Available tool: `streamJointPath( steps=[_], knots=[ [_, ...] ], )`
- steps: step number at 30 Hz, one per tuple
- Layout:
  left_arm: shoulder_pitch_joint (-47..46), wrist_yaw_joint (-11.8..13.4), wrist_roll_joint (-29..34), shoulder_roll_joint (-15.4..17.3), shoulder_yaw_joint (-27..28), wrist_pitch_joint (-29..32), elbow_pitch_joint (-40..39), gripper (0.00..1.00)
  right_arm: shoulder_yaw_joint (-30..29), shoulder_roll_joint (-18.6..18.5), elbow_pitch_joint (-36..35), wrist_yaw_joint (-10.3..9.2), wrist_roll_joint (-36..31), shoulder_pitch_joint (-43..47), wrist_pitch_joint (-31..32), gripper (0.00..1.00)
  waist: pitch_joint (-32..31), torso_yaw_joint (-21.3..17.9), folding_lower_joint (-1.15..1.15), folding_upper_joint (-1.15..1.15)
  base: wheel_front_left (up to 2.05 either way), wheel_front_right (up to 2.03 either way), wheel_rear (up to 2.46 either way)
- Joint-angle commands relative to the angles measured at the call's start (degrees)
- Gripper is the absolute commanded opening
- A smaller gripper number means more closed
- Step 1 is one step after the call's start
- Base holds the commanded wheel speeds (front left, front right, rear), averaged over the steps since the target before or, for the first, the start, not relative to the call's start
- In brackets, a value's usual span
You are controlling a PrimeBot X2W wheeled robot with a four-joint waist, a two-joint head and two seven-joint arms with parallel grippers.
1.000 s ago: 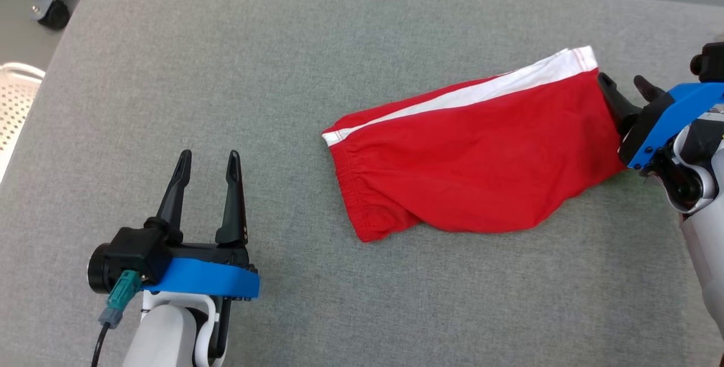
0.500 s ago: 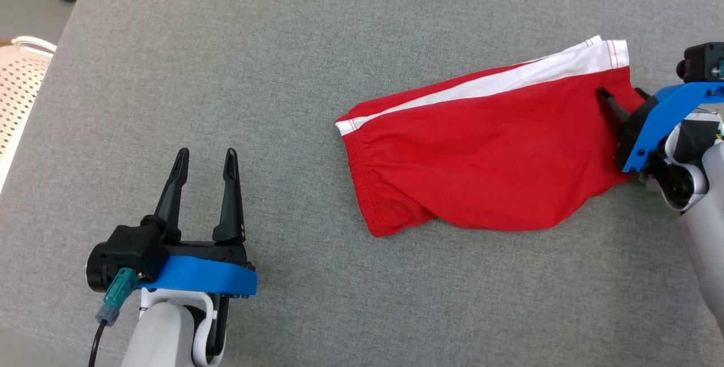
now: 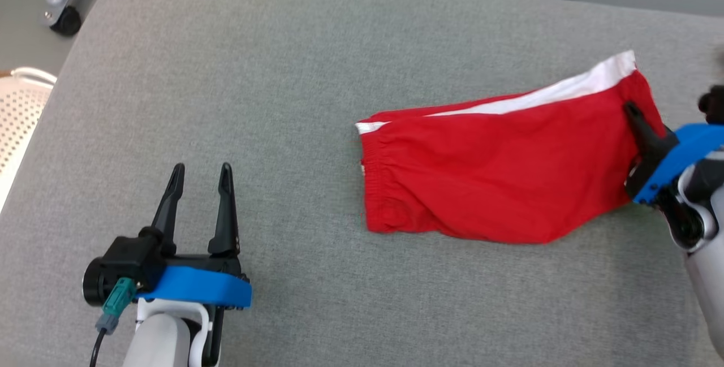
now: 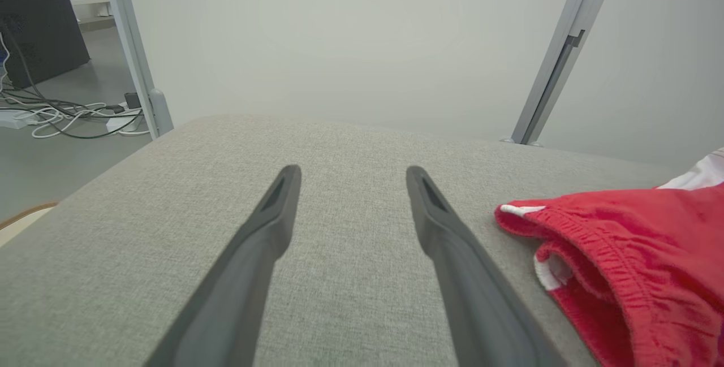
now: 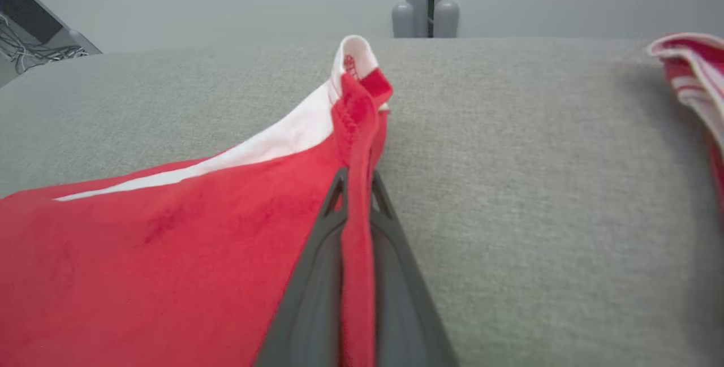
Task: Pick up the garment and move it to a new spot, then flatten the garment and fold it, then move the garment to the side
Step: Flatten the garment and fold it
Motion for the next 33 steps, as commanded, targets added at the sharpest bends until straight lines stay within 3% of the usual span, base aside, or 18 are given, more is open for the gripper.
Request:
streamJointPath(
  steps=[1,8,14,19,26,33],
  knots=[
    [0.80,-0.38,0.27,0.26,0.40,-0.25,-0.06,1.00,-1.20,-0.06,-0.97,0.00,-0.09,2.09,-1.02,0.00,-1.43,-1.20,0.00,0.00,0.00,0.00,0.00],
    [3.98,-0.41,0.61,0.80,0.87,-0.25,-0.59,1.00,-10.08,1.67,-9.13,0.00,-4.08,11.53,-2.75,0.00,-4.96,-4.23,0.00,0.00,0.00,0.00,0.00],
    [5.27,-0.43,0.54,0.95,0.39,-0.25,-0.47,1.00,-20.22,5.22,-17.45,0.00,-12.76,17.15,1.51,0.00,-6.69,-5.20,0.00,0.00,0.00,0.00,0.00],
    [5.35,-0.43,-0.04,0.93,-0.44,-0.24,-0.07,1.00,-24.53,9.96,-25.17,0.01,-18.81,19.14,7.27,0.00,-7.67,-5.06,0.00,0.00,0.00,0.00,0.00],
    [5.11,-0.44,-0.67,1.40,-1.53,-0.24,0.34,1.00,-22.79,16.42,-30.35,0.01,-22.90,15.51,13.17,0.00,-8.47,-4.12,0.00,0.00,0.00,0.00,0.00],
    [5.08,-0.44,-1.19,1.40,-2.21,-0.24,0.46,1.00,-13.89,18.79,-25.37,0.00,-23.99,10.86,15.66,0.00,-8.20,-2.55,0.00,0.00,0.00,0.00,0.00]
  ],
)
